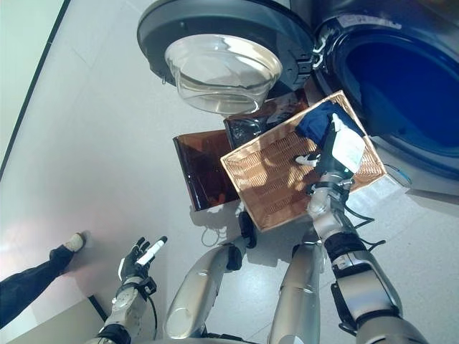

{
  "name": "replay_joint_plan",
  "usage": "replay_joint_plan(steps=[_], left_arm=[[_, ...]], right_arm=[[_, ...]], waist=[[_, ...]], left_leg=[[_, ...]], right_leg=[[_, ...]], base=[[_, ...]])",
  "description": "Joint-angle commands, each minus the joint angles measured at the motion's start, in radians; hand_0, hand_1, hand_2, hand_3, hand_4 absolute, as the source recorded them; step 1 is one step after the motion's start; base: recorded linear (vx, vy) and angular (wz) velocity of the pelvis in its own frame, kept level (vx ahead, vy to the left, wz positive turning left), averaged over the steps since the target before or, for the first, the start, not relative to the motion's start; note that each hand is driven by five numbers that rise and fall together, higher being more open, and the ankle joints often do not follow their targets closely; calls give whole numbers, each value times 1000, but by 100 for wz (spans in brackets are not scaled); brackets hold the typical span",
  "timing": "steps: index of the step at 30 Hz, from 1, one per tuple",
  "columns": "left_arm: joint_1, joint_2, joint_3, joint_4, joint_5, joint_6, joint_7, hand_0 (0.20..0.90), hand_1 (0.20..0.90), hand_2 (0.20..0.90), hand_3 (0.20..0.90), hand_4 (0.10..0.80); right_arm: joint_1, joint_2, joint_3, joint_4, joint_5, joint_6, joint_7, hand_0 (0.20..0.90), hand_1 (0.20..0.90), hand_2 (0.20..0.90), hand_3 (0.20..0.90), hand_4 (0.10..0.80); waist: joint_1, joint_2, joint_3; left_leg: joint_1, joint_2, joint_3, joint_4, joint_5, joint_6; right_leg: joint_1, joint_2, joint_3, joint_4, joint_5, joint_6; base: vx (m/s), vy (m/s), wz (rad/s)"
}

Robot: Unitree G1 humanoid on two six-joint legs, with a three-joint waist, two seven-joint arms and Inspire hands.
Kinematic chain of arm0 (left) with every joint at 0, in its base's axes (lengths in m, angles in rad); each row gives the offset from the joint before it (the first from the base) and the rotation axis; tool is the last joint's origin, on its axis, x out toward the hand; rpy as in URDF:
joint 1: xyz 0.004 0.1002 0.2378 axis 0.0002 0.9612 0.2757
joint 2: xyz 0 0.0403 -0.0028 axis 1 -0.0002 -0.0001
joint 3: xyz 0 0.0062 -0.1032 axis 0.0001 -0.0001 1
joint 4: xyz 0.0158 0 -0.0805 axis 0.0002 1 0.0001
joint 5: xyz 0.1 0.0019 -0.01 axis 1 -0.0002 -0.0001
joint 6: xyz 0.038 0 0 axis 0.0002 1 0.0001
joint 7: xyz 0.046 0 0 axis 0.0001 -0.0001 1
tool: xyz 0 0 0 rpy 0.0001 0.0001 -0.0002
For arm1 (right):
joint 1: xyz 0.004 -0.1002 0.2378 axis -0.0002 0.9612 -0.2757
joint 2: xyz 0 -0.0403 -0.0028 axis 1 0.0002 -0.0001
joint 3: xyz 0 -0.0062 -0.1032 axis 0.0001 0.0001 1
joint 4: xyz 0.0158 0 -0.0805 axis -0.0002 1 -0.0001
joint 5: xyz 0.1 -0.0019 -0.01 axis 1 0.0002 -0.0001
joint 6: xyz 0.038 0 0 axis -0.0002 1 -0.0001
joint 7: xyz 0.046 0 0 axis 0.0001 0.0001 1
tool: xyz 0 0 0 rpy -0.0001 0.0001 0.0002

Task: Pick up the clothes and place them into the washing machine

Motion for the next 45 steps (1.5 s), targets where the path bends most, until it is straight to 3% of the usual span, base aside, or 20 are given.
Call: replay_joint_plan(steps=[1, 12, 21, 35, 36, 37, 38, 39, 45], left_arm=[[32, 89, 24, -35, -44, -63, 39, 900, 900, 900, 900, 800], [43, 98, 17, -65, -62, -74, 42, 900, 900, 900, 900, 800], [32, 109, 25, -24, -70, -70, 54, 900, 900, 900, 900, 800], [25, 146, 47, -12, -89, -64, 45, 900, 900, 900, 900, 800], [24, 146, 47, -12, -90, -64, 45, 900, 900, 900, 900, 800], [26, 151, 49, -14, -94, -64, 41, 900, 900, 900, 900, 800], [25, 151, 50, -14, -94, -64, 41, 900, 900, 900, 900, 800], [27, 154, 50, -15, -102, -65, 39, 900, 900, 900, 900, 800], [26, 161, 60, -31, -111, -65, 36, 900, 900, 900, 900, 800]], right_arm=[[-94, -7, 39, -40, -24, -12, -41, 900, 900, 900, 900, 800], [-157, -53, -15, 19, 28, 14, -93, 900, 900, 900, 900, 800], [-220, -64, -57, 156, 112, 28, -145, 900, 900, 900, 900, 800], [-390, -143, 32, 286, 128, 55, -76, 900, 900, 900, 900, 800], [-391, -143, 33, 287, 128, 54, -76, 661, 661, 661, 661, 629], [-413, -160, 46, 295, 126, 58, -65, 494, 494, 494, 494, 510], [-414, -160, 46, 296, 126, 58, -65, 392, 392, 392, 392, 437], [-436, -174, 62, 311, 123, 64, -54, 200, 200, 200, 200, 300], [-462, -197, 85, 296, 93, 78, -37, 200, 200, 200, 200, 300]], waist=[[21, 36, -30], [26, 53, 9], [36, 47, -17], [48, 49, 8], [47, 49, 9], [47, 49, 16], [46, 50, 16], [46, 48, 22], [47, 45, 33]], left_leg=[[-46, 10, -28, -93, 126, -62], [-83, 2, -32, -95, 142, -64], [-103, 5, -31, -95, 138, -63], [-125, 0, -42, -108, 153, -64], [-125, -1, -42, -108, 153, -64], [-132, -2, -45, -108, 156, -65], [-132, -2, -45, -107, 156, -65], [-142, -3, -46, -103, 156, -65], [-165, -5, -51, -98, 159, -64]], right_leg=[[14, 35, -44, 36, -35, -87], [-15, 24, -48, 43, -24, -86], [-48, 26, -41, 57, -28, -90], [-65, 21, -49, 52, -19, -89], [-65, 21, -49, 52, -19, -89], [-70, 21, -50, 54, -18, -88], [-70, 21, -50, 54, -18, -88], [-80, 19, -50, 61, -17, -89], [-101, 20, -46, 68, -13, -89]], base=[[-32, 11, 3], [-11, 11, 8], [10, 21, 5], [-7, -9, 2], [-15, -4, 4], [0, 0, 0], [-27, -5, 5], [-24, 4, 9], [-20, 7, 10]])
